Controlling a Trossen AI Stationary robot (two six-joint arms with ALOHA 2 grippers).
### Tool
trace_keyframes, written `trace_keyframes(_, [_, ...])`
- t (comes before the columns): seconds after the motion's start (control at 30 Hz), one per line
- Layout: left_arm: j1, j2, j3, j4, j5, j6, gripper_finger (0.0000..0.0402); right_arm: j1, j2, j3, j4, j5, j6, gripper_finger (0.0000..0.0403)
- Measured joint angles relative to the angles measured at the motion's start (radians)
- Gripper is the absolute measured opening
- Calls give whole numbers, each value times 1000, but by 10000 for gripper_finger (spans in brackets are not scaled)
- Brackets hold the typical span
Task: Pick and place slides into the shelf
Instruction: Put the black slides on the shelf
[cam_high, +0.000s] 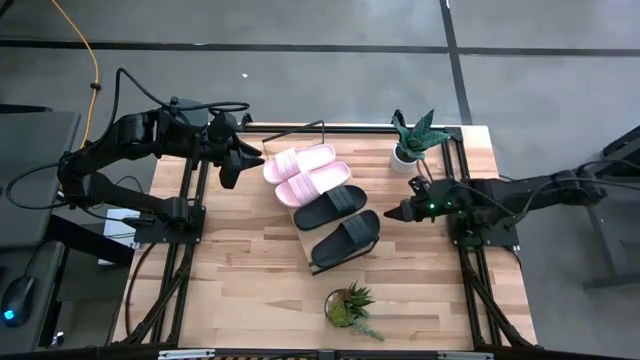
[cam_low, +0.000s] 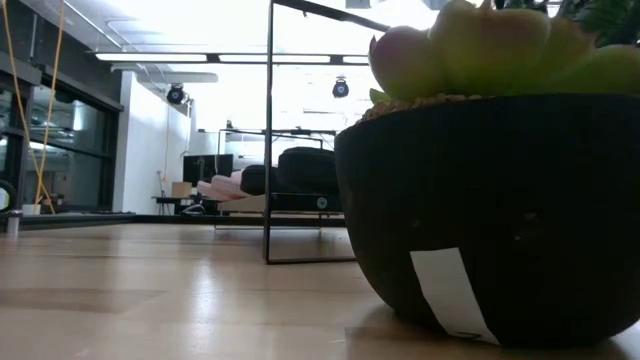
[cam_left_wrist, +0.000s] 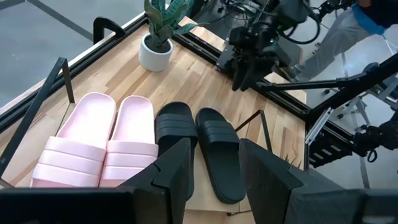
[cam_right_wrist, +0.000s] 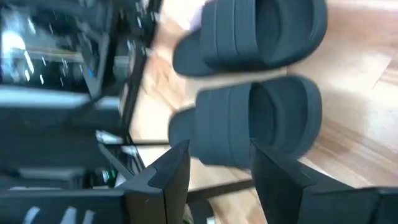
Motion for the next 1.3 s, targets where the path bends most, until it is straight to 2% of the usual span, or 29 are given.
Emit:
trace_keyframes(0.2, [0,0,0,-14,0,-9,127,-139,97,0,73,-239,-110,153])
trace_keyframes(0.43, [0,0,0,-57,0,-29,127,-211,228,0,151,-392,-185,153])
trace_keyframes(0.83, [0,0,0,-76,0,-43,126,-267,440,-1,329,-531,-243,153])
trace_keyframes(1.3, [0,0,0,-78,-7,-42,127,-267,529,-1,359,-567,-273,153])
